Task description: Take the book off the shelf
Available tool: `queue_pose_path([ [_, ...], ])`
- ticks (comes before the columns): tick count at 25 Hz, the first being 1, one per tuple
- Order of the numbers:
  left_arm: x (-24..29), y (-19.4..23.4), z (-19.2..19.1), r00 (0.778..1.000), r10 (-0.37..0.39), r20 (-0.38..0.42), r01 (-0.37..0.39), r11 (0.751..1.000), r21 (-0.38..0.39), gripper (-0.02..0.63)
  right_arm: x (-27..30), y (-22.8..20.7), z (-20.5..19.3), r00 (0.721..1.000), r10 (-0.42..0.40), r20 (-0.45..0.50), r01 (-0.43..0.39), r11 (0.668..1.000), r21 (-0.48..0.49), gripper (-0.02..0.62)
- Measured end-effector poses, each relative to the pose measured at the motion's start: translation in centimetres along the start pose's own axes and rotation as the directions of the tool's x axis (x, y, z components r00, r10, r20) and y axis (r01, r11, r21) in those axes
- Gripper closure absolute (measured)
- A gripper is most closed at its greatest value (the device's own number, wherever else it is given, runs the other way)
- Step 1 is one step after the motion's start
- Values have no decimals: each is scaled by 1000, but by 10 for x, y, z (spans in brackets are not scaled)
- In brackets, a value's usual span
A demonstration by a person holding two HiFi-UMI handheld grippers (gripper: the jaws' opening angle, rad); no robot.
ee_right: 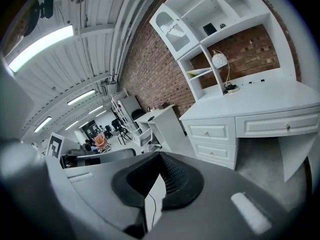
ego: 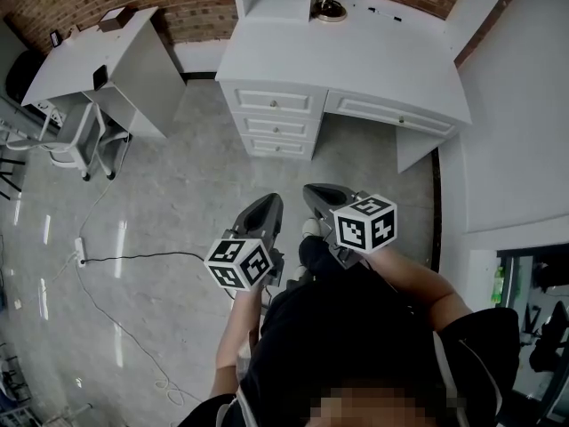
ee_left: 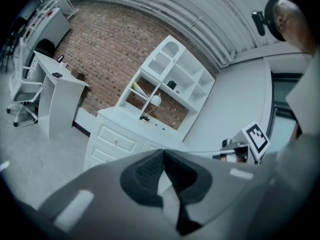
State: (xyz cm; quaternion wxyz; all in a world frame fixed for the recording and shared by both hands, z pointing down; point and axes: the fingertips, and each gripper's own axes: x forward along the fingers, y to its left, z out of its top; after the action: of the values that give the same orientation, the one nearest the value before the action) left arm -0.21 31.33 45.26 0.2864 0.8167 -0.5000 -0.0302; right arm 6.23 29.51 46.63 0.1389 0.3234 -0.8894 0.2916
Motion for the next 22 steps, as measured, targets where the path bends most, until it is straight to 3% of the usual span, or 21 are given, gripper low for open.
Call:
queue_pose_path([
  [4,17,12,9,1000,7,1,-7,1000,-16,600,14,-9,10,1000,6,-8,-6,1000,-7,600],
  [22,118,39,78,1000,4,-5,-4,999,40,600,79,-77,110,998,53,46,-52,999,-9,600],
])
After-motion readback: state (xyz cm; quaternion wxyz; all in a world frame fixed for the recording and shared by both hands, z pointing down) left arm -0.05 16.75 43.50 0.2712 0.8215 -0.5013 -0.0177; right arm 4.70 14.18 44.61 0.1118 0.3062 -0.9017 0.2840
